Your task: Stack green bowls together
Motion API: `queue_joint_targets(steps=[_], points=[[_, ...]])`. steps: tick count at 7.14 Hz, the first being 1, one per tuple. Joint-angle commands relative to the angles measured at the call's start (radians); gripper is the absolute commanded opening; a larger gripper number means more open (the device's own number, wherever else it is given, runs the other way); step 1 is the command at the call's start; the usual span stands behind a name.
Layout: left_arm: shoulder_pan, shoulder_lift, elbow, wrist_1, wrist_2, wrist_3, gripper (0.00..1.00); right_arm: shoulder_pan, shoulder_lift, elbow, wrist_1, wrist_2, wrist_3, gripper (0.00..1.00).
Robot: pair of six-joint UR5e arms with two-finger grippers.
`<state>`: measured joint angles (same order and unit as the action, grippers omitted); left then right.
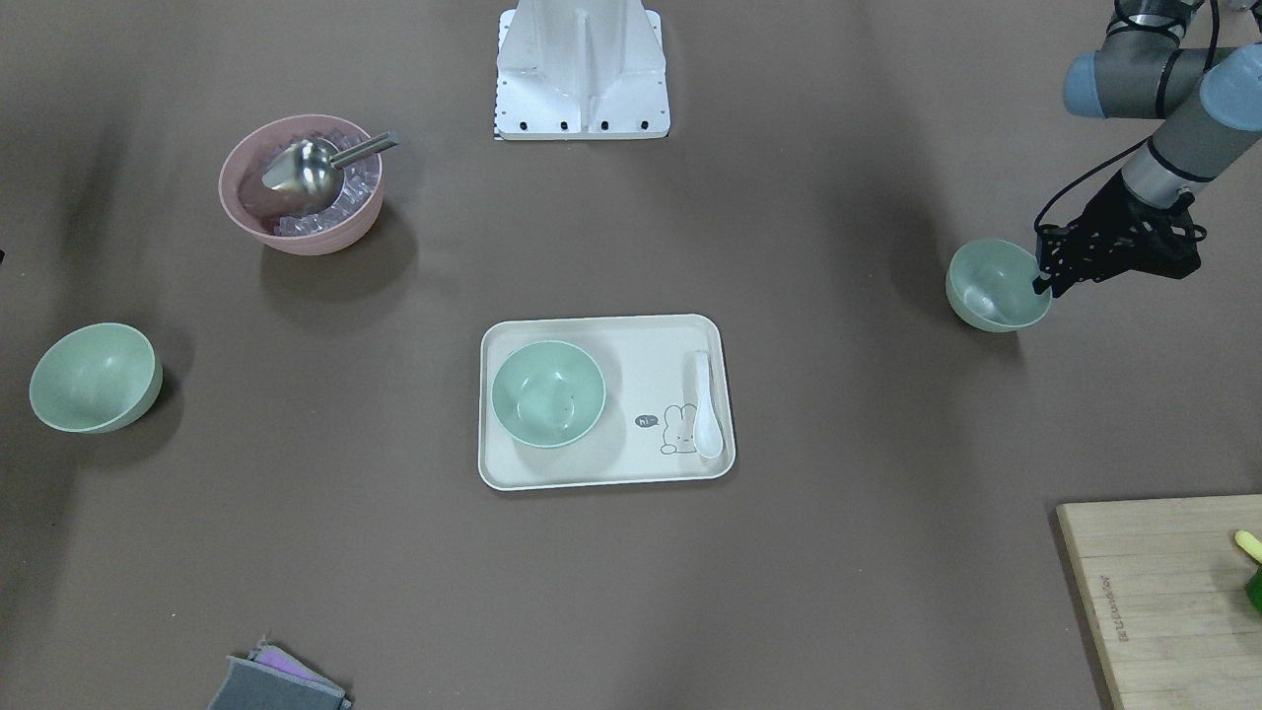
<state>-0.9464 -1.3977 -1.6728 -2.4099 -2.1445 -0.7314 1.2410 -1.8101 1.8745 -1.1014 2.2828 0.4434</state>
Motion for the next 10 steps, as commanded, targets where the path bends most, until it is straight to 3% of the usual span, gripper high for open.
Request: queue_joint_targets(steps=[1,4,6,8,10], points=[[0.003,-0.001,-0.001,0.000,0.000,0.001,0.20,0.000,0.000,0.000,0.000,0.000,0.000,1.00],[0.003,-0.001,0.002,0.000,0.000,0.001,0.15,0.000,-0.002,-0.002,0.000,0.000,0.000,1.00],[0.001,-0.006,-0.013,-0.005,-0.009,0.001,0.00,0.000,-0.002,-0.002,0.000,0.001,0.000,1.00],[0.001,-0.017,-0.071,0.020,-0.034,-0.020,0.00,0.000,-0.008,-0.002,0.002,0.001,0.000,1.00],[0.006,-0.113,-0.108,0.116,-0.035,-0.128,0.00,0.000,-0.008,-0.002,0.002,0.001,0.000,1.00]])
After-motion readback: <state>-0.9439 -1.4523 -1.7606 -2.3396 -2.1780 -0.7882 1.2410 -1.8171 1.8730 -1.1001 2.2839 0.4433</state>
